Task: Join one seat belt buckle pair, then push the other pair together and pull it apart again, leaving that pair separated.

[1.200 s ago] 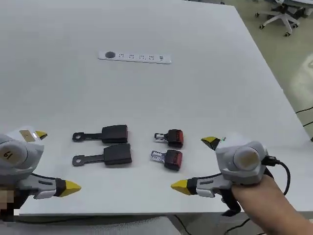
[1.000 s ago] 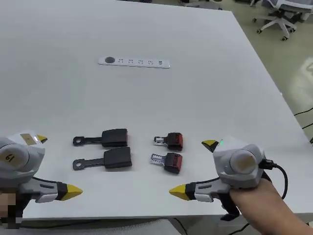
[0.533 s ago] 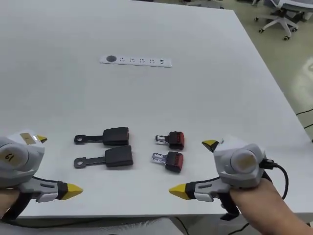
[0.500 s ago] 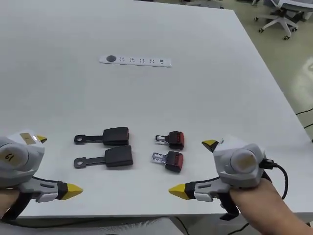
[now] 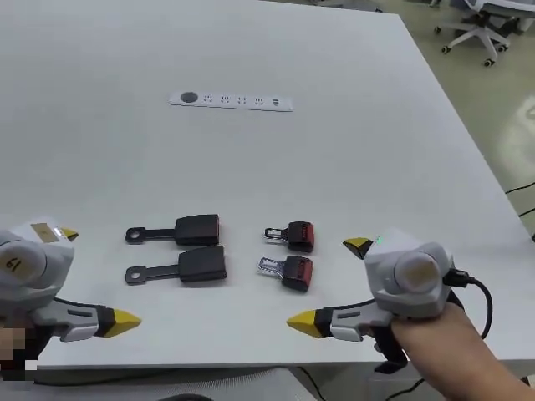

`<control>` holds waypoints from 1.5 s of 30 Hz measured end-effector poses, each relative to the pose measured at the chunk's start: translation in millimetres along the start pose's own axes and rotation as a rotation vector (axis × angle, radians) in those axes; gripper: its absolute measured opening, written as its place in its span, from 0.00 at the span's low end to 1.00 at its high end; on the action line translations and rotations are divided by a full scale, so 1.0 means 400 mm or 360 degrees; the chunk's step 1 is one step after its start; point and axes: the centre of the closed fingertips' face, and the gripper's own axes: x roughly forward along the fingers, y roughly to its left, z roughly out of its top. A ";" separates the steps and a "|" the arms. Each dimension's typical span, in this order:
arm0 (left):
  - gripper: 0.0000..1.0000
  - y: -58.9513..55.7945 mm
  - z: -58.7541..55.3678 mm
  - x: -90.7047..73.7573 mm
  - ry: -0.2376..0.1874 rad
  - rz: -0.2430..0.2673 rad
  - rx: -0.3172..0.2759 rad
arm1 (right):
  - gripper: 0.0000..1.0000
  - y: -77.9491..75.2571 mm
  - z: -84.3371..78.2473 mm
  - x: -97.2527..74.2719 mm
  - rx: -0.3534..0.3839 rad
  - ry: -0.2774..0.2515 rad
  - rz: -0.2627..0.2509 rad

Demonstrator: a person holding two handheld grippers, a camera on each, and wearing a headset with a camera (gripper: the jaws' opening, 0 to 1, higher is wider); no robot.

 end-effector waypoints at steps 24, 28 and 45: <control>0.95 0.004 -0.007 -0.012 0.0025 0.0023 -0.0006 | 0.87 0.012 0.015 -0.007 -0.0053 -0.0012 0.0015; 0.96 0.002 -0.007 -0.009 0.0028 0.0013 0.0004 | 0.87 0.006 0.013 -0.003 -0.0065 -0.0017 0.0008; 0.91 -0.005 -0.004 0.014 0.0055 -0.0045 0.0015 | 0.83 -0.011 0.005 0.018 -0.0092 0.0014 0.0019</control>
